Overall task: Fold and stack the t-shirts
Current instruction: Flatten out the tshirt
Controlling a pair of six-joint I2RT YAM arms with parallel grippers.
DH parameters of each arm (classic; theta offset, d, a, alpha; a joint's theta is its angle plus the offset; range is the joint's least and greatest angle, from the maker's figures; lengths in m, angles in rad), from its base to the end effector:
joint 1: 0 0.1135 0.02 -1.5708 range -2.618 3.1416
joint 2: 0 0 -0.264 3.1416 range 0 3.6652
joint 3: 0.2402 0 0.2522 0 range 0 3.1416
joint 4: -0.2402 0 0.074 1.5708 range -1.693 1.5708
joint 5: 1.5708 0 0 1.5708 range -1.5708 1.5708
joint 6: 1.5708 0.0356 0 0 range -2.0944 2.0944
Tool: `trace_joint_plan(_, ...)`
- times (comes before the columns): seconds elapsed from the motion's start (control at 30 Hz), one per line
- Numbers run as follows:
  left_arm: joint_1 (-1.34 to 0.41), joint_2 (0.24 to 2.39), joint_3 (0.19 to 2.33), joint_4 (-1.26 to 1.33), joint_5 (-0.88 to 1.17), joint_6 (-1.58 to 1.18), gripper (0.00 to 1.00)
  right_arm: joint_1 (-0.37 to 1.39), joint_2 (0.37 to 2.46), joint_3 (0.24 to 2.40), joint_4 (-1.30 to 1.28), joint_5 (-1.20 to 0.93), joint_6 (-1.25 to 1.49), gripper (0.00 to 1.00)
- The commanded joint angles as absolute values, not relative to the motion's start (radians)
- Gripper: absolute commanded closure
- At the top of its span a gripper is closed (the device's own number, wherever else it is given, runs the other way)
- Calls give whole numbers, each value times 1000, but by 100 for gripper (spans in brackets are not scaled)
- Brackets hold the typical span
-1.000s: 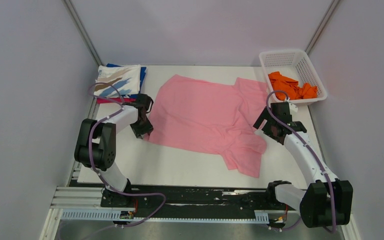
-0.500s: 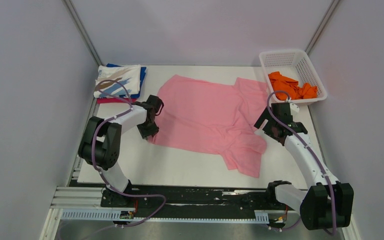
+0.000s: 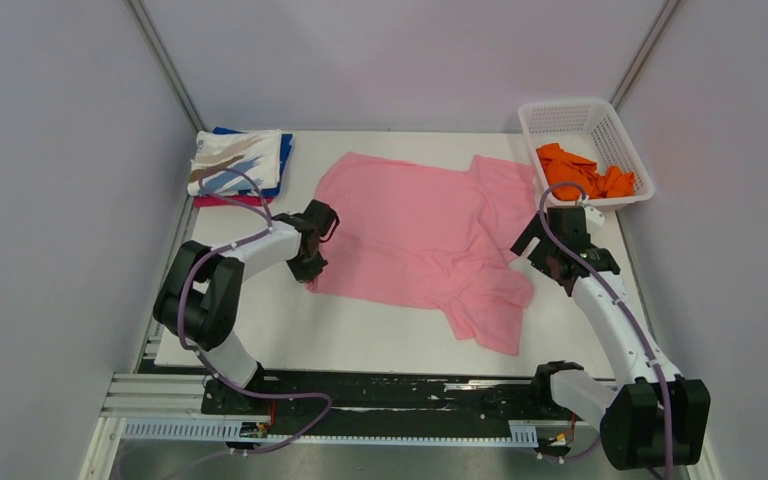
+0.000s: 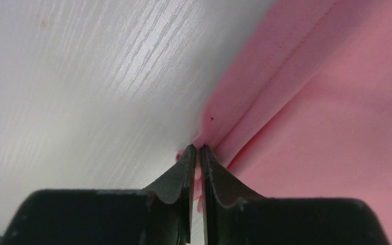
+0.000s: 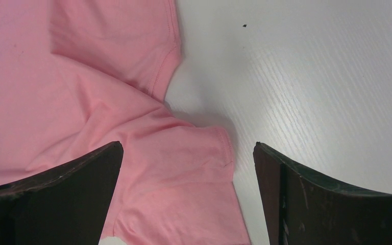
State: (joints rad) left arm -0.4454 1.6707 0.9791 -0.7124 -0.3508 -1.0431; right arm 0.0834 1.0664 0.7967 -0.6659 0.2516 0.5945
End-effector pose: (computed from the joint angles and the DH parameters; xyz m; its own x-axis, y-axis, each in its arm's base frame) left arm 0.2680 -0.1144 0.1602 -0.7532 -0.5395 -0.3764 -0.5910 0.8062 0.0272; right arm 0.2089 0.0086 0.2499 -0.6273 0.4919 -0.6038 0.5044 0.8473 0.1663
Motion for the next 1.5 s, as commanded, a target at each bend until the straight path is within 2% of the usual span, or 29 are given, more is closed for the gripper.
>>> trace_joint_plan(0.0, -463, 1727, 874, -702, -209, -1097, 97, 77, 1033, 782, -628, 253, 615, 0)
trace_joint_plan(0.07, -463, 1704, 867, -706, -222, -1096, 100, 76, 1026, 779, -627, 254, 615, 0)
trace_joint_plan(0.33, -462, 1480, 894, -805, -417, -1041, 100, 77, 1019, 783, -634, 210, 576, 0)
trace_joint_plan(0.53, -446, 1342, 893, -828, -534, -996, 100, 87, 1055, 821, -782, 170, 628, 0)
trace_joint_plan(0.8, -295, 1328, 832, -668, -504, -902, 100, 211, 1094, 813, -981, 134, 792, 4)
trace_joint_plan(0.93, -172, 1379, 831, -535, -453, -862, 100, 312, 1148, 828, -1045, 144, 842, 6)
trace_joint_plan(1.07, -142, 1408, 869, -491, -451, -835, 100, 441, 1201, 844, -1127, 153, 921, 8)
trace_joint_plan(1.2, -141, 1401, 870, -490, -444, -827, 100, 537, 1224, 815, -1173, 105, 1006, 15)
trace_joint_plan(1.37, -141, 1372, 840, -492, -413, -827, 100, 597, 1230, 733, -1087, -20, 1037, 36)
trace_joint_plan(1.47, -141, 1352, 827, -509, -413, -828, 100, 610, 1229, 684, -1075, -28, 1060, 44)
